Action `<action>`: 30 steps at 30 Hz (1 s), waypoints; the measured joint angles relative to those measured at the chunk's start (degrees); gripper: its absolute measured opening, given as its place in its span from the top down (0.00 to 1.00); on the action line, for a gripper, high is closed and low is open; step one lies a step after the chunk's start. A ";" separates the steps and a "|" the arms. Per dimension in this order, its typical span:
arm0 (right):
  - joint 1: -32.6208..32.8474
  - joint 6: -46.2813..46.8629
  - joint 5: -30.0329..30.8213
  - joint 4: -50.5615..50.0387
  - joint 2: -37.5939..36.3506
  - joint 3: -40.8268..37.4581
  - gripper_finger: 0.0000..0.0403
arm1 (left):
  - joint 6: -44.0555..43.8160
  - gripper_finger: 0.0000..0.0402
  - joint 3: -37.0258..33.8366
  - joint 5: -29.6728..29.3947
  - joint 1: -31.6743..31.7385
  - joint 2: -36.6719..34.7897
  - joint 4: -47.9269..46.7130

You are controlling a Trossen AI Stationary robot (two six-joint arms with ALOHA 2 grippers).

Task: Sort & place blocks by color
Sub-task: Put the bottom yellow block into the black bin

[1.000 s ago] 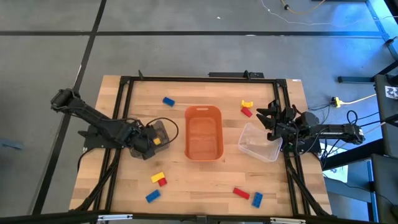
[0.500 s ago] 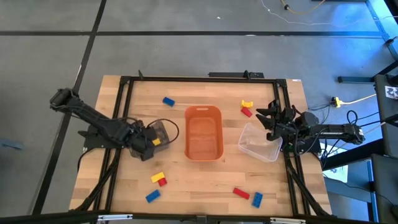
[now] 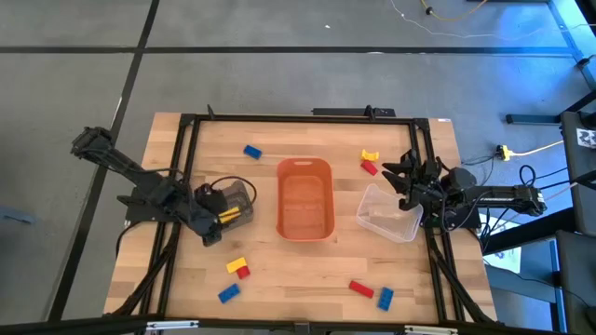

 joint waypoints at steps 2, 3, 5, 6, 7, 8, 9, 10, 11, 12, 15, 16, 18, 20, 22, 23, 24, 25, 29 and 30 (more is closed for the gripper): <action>0.00 1.62 -0.13 0.04 0.00 0.00 0.69 | -1.31 0.36 1.23 2.48 0.00 -0.43 0.04; 0.00 2.38 -0.14 0.02 0.00 0.00 0.69 | -1.77 0.36 2.20 3.79 -0.02 -0.44 0.17; 0.00 3.30 -0.13 0.23 0.00 0.00 0.69 | -2.50 0.36 3.93 6.26 -0.61 -0.28 1.56; 0.00 4.07 -0.13 0.44 0.00 0.00 0.69 | -2.65 0.36 4.97 7.24 -1.19 0.15 2.51; 0.00 4.25 -0.13 0.58 0.00 0.00 0.69 | -2.87 0.36 6.19 7.87 -1.86 0.88 2.96; -0.01 4.28 -0.15 0.59 0.00 0.00 0.69 | -3.29 0.36 7.48 8.05 -2.63 1.98 2.90; 0.00 4.29 -0.13 0.56 0.00 0.00 0.69 | -4.08 0.36 8.70 8.08 -3.46 3.24 2.44; 0.00 4.31 -0.13 0.50 0.00 0.00 0.69 | -4.85 0.36 9.83 8.08 -4.36 4.71 1.76; 0.00 4.31 -0.13 0.52 0.00 0.00 0.69 | -5.93 0.36 11.07 8.10 -5.51 6.48 0.57; 0.00 4.29 -0.13 0.52 0.00 0.00 0.69 | -7.39 0.36 12.37 8.06 -6.77 8.27 -0.95; -0.02 4.05 -0.13 0.55 0.00 0.00 0.69 | -11.52 0.36 15.77 8.10 -10.98 15.10 -4.87; 0.00 3.91 -0.13 0.52 0.00 0.00 0.69 | -12.18 0.36 16.64 8.03 -12.35 17.58 -5.86; -0.01 3.85 -0.13 0.49 0.00 0.00 0.69 | -13.36 0.36 17.78 7.39 -14.70 22.51 -6.58; 0.00 3.75 -0.12 0.48 0.00 0.00 0.69 | -12.91 0.36 18.30 7.10 -16.46 27.42 -6.13; 0.00 3.63 -0.10 0.48 0.00 0.00 0.69 | -12.51 0.36 18.42 5.60 -17.66 31.74 -5.58; 0.00 3.65 -0.13 0.48 0.00 0.00 0.69 | -12.49 0.36 18.42 4.94 -18.05 33.61 -5.30; 0.00 3.70 -0.10 0.46 0.00 0.00 0.69 | -12.49 0.36 18.42 4.49 -18.35 35.39 -4.71; -0.01 3.80 -0.10 0.47 0.00 0.00 0.69 | -12.49 0.36 18.42 4.24 -18.59 36.89 -4.03; 0.00 3.69 -0.10 0.39 0.00 0.00 0.69 | -12.44 0.36 18.42 2.59 -18.93 40.75 -1.94; 0.00 3.67 -0.10 0.30 0.00 0.00 0.69 | -12.44 0.36 18.42 1.59 -18.91 41.12 -1.81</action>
